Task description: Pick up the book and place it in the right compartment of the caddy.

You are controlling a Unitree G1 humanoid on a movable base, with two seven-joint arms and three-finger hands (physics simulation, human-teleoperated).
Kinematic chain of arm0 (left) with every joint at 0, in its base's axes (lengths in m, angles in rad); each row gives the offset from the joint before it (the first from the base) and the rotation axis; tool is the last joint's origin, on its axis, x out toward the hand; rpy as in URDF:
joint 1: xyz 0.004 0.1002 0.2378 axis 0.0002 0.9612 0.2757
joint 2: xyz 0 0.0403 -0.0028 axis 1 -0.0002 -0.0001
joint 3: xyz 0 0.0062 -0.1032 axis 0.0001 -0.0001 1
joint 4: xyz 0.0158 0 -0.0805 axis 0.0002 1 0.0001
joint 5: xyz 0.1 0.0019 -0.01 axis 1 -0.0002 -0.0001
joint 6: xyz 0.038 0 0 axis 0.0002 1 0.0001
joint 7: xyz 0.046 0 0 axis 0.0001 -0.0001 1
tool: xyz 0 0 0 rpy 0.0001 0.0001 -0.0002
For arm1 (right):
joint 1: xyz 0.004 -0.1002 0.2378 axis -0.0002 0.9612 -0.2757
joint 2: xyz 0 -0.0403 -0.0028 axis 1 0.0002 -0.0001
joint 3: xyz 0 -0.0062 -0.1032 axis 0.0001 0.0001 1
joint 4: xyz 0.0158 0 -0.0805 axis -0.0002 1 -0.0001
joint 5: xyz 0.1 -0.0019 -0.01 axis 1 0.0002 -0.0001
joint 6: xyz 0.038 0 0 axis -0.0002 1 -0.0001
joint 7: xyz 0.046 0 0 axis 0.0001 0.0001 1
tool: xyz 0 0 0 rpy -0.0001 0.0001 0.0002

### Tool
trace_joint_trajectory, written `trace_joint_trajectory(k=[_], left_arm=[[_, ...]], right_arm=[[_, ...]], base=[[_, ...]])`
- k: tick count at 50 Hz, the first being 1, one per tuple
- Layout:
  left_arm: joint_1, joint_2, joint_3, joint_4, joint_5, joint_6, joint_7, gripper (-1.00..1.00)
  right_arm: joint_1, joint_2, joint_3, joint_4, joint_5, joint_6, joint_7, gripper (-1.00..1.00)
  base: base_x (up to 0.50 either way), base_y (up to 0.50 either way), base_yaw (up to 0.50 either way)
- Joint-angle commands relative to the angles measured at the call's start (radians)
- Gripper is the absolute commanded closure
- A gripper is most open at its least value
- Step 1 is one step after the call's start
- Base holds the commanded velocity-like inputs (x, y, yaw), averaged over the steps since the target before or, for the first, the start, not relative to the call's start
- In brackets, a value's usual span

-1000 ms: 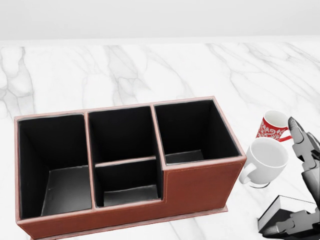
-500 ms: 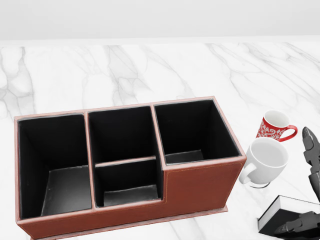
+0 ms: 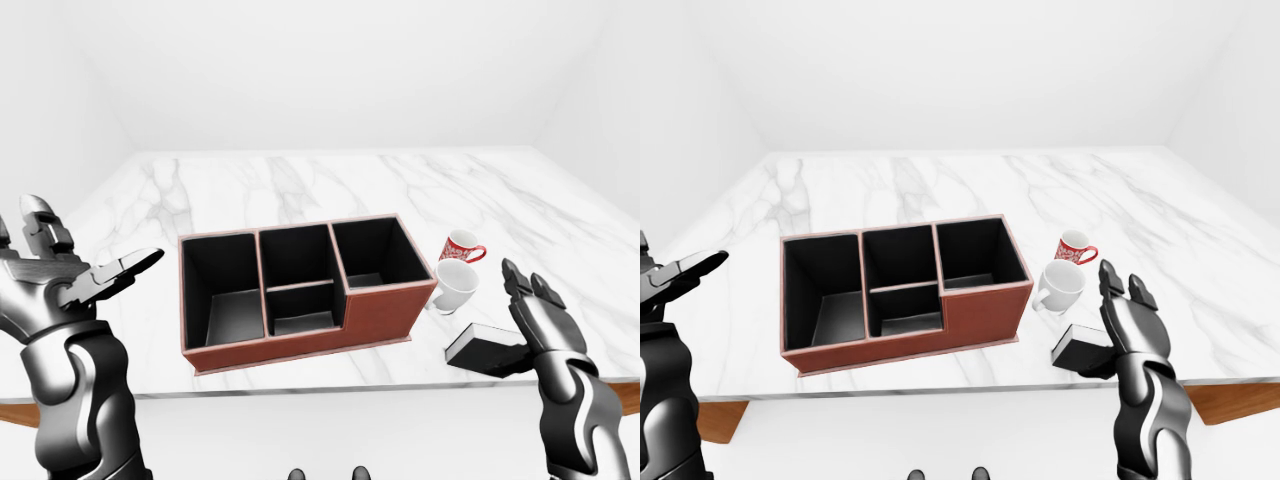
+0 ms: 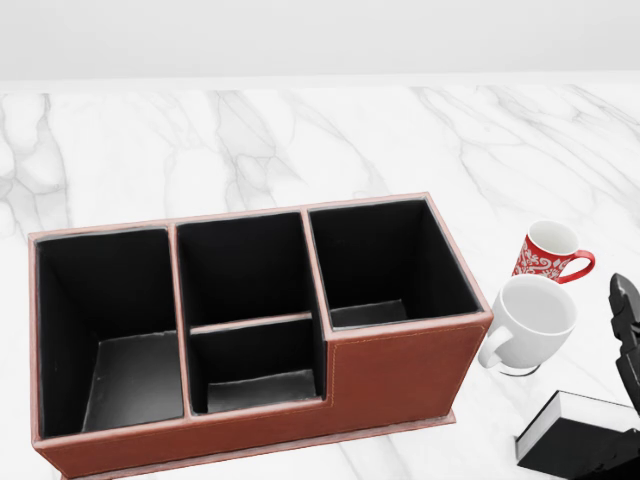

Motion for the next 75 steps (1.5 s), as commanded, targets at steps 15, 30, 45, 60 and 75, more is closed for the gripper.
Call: trace_joint_trajectory(k=[15, 30, 45, 60, 75], left_arm=[[0.004, -0.006, -0.006, 0.004, 0.009, 0.0, -0.006, -1.0], [0.003, -0.004, -0.004, 0.002, 0.005, 0.0, -0.004, -1.0], [0.002, -0.005, -0.009, 0.01, 0.011, 0.0, -0.006, -1.0], [0.003, -0.007, -0.01, 0.018, 0.013, 0.0, -0.009, -1.0], [0.003, -0.006, -0.007, 0.01, 0.01, 0.0, -0.005, -1.0]], right_arm=[[-0.023, -0.02, 0.013, 0.028, -0.117, 0.0, -0.017, -1.0], [-0.044, -0.033, 0.034, 0.116, -0.104, 0.0, -0.061, -1.0], [-0.084, -0.07, 0.061, 0.224, -0.059, 0.0, -0.109, -1.0], [-0.083, -0.083, 0.07, 0.274, -0.046, 0.0, -0.139, -1.0], [-0.067, -0.077, 0.077, 0.314, -0.057, 0.0, -0.131, -1.0]], base=[[0.0, 0.0, 0.0], [0.0, 0.0, 0.0], [0.0, 0.0, 0.0], [0.0, 0.0, 0.0], [0.0, 0.0, 0.0]])
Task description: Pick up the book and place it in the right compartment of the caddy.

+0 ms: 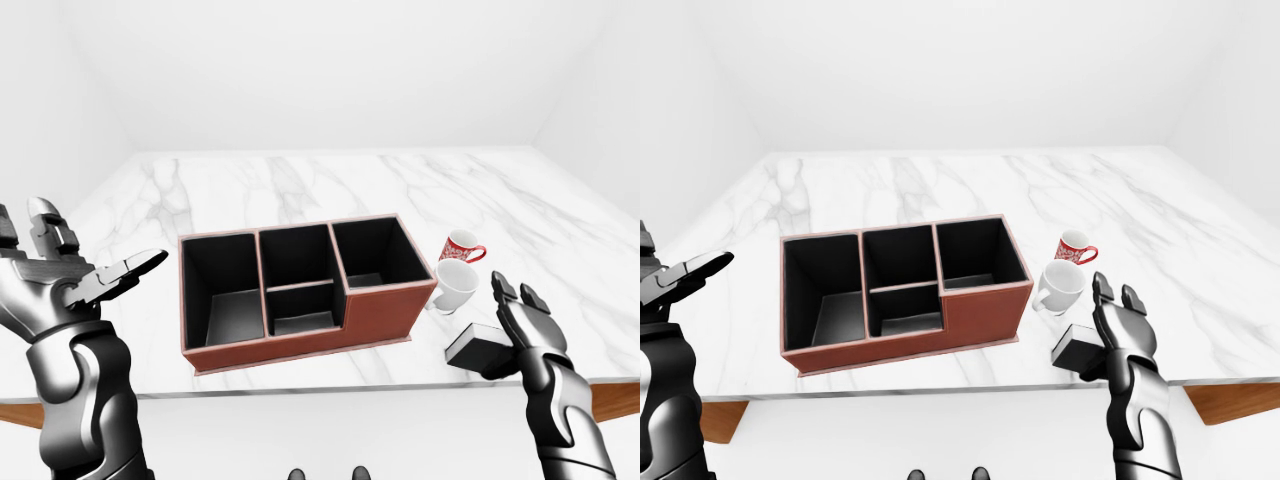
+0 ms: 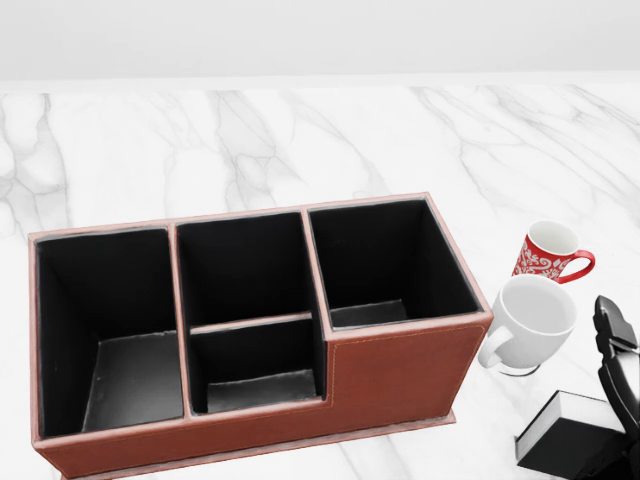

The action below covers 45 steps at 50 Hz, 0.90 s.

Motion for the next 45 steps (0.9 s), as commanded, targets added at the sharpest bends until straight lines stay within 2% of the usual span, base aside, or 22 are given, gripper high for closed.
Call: trace_joint_trajectory(k=[1, 19, 20, 21, 22, 23, 45], left_arm=[[0.001, -0.001, 0.0, -0.003, 0.0, 0.0, 0.001, -1.0], [0.001, -0.001, 0.0, 0.0, 0.0, 0.0, 0.0, -1.0], [0.0, 0.0, 0.0, -0.001, 0.0, 0.0, 0.001, -1.0], [0.0, 0.0, 0.0, 0.001, 0.001, 0.0, 0.001, -1.0], [0.0, -0.001, -0.001, 0.002, 0.001, 0.0, 0.0, -1.0], [0.0, -0.001, -0.001, 0.003, 0.002, 0.0, -0.001, -1.0], [0.002, -0.002, -0.002, 0.002, 0.001, 0.0, 0.0, -1.0]], right_arm=[[-0.001, 0.001, 0.0, 0.036, 0.0, 0.0, 0.0, -1.0], [0.007, 0.0, 0.018, 0.049, 0.021, 0.0, 0.01, -1.0], [0.009, 0.002, 0.017, 0.042, 0.025, 0.0, 0.018, -0.64], [0.008, 0.002, 0.016, 0.038, 0.025, 0.0, 0.022, 0.13], [0.008, 0.002, 0.014, 0.039, 0.029, 0.0, 0.025, 0.8], [0.012, 0.002, 0.013, 0.03, 0.033, 0.0, 0.034, 1.0], [0.035, 0.029, -0.008, -0.063, 0.057, 0.0, 0.098, 1.0]], base=[[0.0, 0.0, 0.0], [0.0, 0.0, 0.0], [0.0, 0.0, 0.0], [0.0, 0.0, 0.0], [0.0, 0.0, 0.0], [0.0, 0.0, 0.0], [0.0, 0.0, 0.0]])
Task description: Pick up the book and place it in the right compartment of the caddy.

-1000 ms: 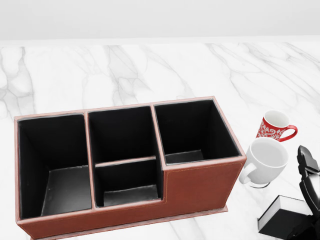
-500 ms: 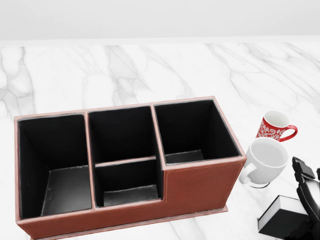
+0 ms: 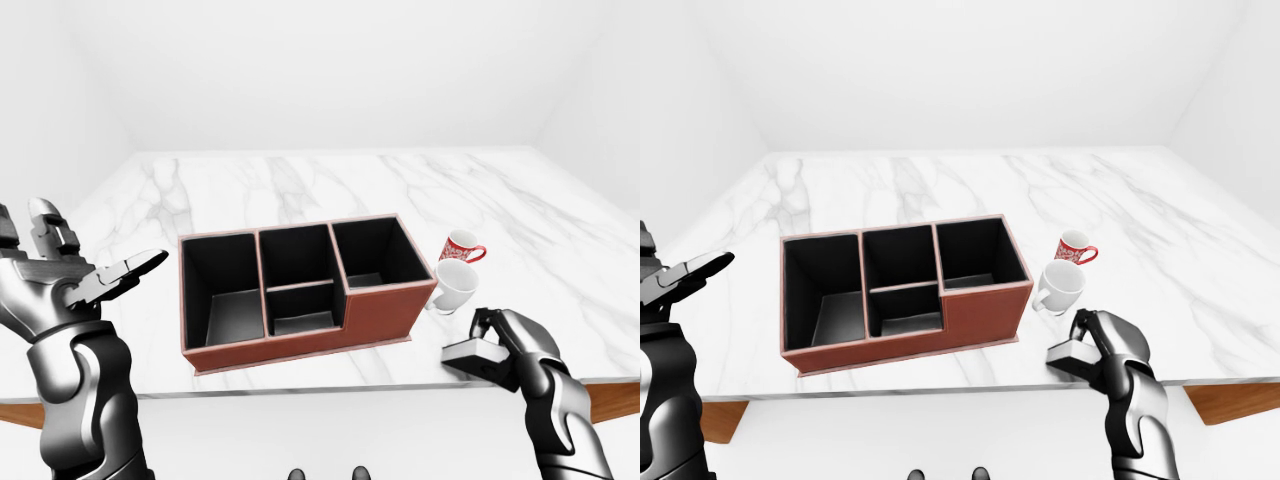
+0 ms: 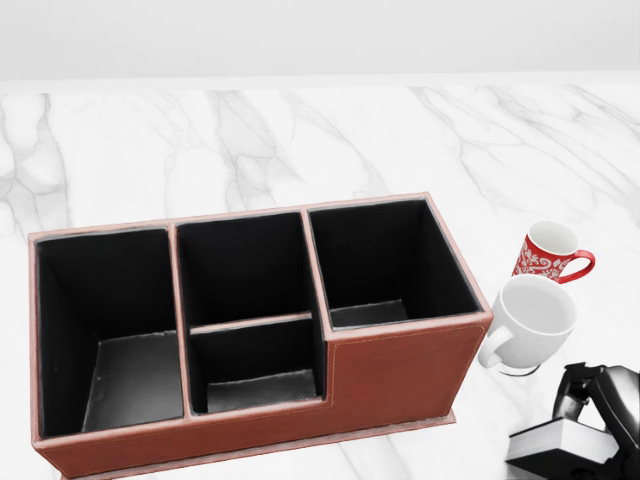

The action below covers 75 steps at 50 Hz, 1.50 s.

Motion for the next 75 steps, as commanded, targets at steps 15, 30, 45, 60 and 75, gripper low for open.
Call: trace_joint_trajectory(k=[15, 30, 45, 60, 75], left_arm=[[-0.001, 0.001, 0.003, -0.005, 0.003, 0.0, 0.0, -1.0], [-0.004, 0.008, 0.011, -0.006, -0.001, 0.0, 0.004, -1.0], [-0.006, 0.01, 0.011, -0.009, -0.002, 0.0, 0.008, -1.0], [-0.006, 0.004, 0.001, -0.001, 0.006, 0.0, 0.004, -1.0], [-0.005, 0.005, 0.003, 0.0, 0.003, 0.0, 0.005, -1.0]], right_arm=[[-0.089, -0.04, -0.138, -0.483, 0.006, 0.0, 0.405, 1.0], [-0.366, -0.369, -0.331, -0.786, 0.06, 0.0, 0.408, 1.0], [-0.81, -0.476, -0.027, -0.555, 0.407, 0.0, 0.408, 1.0], [-1.231, -0.248, 0.162, -0.004, 0.626, 0.0, 0.408, 1.0], [-1.469, -0.2, 0.262, 0.528, 0.432, 0.0, 0.408, 1.0]], base=[[0.0, 0.0, 0.0], [0.0, 0.0, 0.0], [0.0, 0.0, 0.0], [0.0, 0.0, 0.0], [0.0, 0.0, 0.0]])
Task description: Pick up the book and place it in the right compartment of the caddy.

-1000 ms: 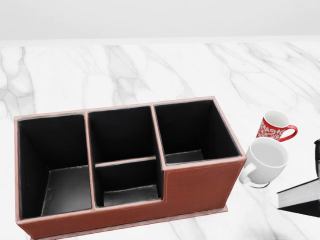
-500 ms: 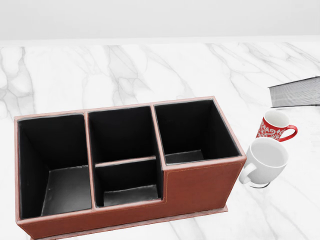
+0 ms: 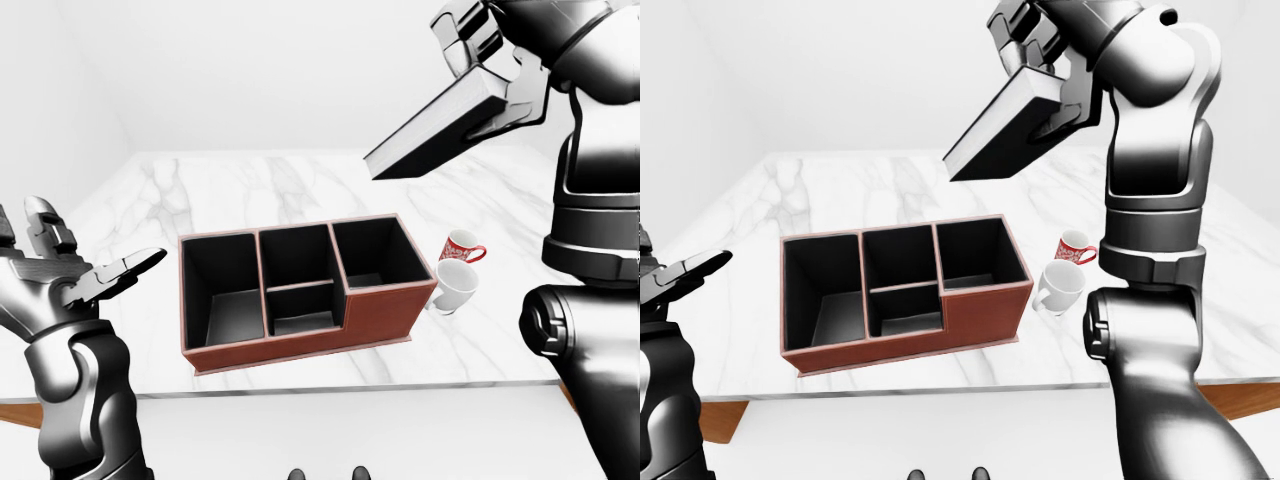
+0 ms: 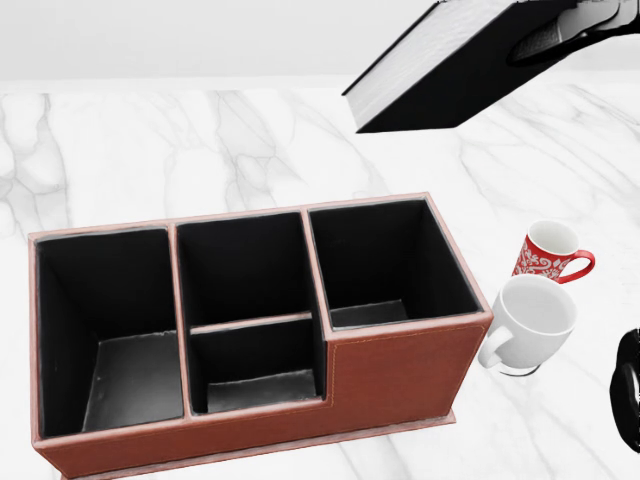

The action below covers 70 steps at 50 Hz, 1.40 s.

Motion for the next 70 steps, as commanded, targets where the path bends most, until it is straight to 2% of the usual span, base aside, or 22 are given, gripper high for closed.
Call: trace_joint_trajectory(k=[1, 7, 17, 30, 50, 70], left_arm=[[0.0, -0.001, 0.0, 0.005, 0.001, 0.0, -0.001, -1.0], [0.001, 0.0, 0.0, 0.005, 0.0, 0.0, -0.001, -1.0], [0.0, 0.0, -0.001, 0.006, 0.001, 0.0, 0.0, -1.0], [-0.001, 0.0, -0.003, 0.005, 0.001, 0.0, 0.0, -1.0], [0.001, -0.003, -0.004, 0.002, 0.001, 0.0, -0.001, -1.0], [0.002, -0.004, -0.005, 0.01, 0.003, 0.0, -0.004, -1.0]], right_arm=[[-0.194, 0.03, 0.073, 0.376, -0.128, 0.0, 0.0, 1.0], [-0.19, 0.039, 0.094, 0.413, -0.252, 0.0, 0.0, 1.0], [-0.124, 0.051, 0.071, 0.376, -0.362, 0.0, 0.0, 1.0], [-0.105, 0.093, 0.069, 0.344, -0.4, 0.0, 0.0, 1.0], [0.028, 0.17, 0.09, 0.267, -0.462, 0.0, 0.0, 1.0], [0.085, 0.261, 0.118, 0.097, -0.534, 0.0, 0.0, 1.0]], base=[[0.0, 0.0, 0.0], [0.0, 0.0, 0.0], [0.0, 0.0, 0.0], [0.0, 0.0, 0.0], [0.0, 0.0, 0.0], [0.0, 0.0, 0.0]])
